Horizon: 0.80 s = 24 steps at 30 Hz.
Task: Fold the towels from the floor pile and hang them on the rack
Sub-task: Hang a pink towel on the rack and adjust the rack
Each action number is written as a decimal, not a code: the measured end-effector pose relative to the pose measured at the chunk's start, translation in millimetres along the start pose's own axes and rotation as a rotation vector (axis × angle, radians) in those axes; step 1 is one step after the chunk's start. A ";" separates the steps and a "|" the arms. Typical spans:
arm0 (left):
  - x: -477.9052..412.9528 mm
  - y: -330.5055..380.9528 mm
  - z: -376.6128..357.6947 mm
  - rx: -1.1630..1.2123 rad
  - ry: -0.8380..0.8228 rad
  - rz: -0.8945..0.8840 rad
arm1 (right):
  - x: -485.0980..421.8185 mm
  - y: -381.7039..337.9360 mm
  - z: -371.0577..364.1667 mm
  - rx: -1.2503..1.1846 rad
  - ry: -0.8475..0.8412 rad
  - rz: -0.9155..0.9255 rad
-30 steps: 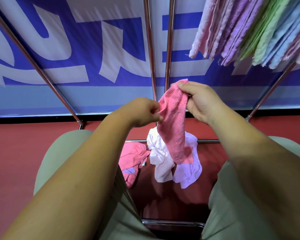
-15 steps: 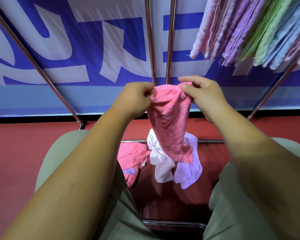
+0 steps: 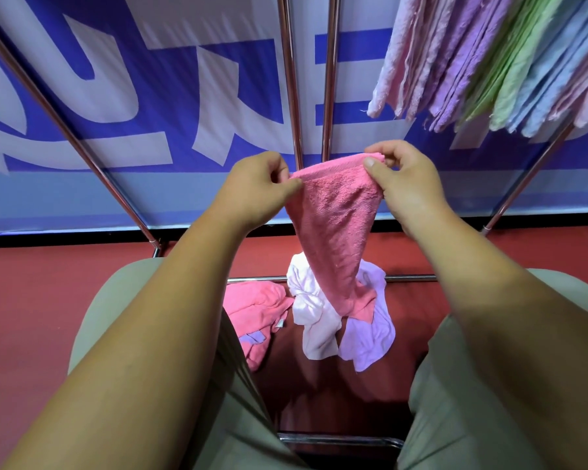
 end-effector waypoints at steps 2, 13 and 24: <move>-3.1 -2.9 5.0 -0.033 0.061 -0.003 | 0.2 -2.6 0.6 0.032 -0.009 0.021; -5.9 -6.2 -11.7 -0.203 0.021 -0.046 | 12.8 -12.6 -2.6 0.250 -0.082 0.070; 17.5 39.6 19.6 0.793 -0.168 0.168 | -9.7 -91.7 33.0 -0.142 0.018 0.124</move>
Point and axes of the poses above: each hand's wrist, its own x-axis away from the middle knuckle, its own z-axis out of the back of the hand, y = z × x, the point moved 10 cm from there along -x, towards the middle knuckle, and after that the axes turned 10 degrees about z, right-handed, at the moved point
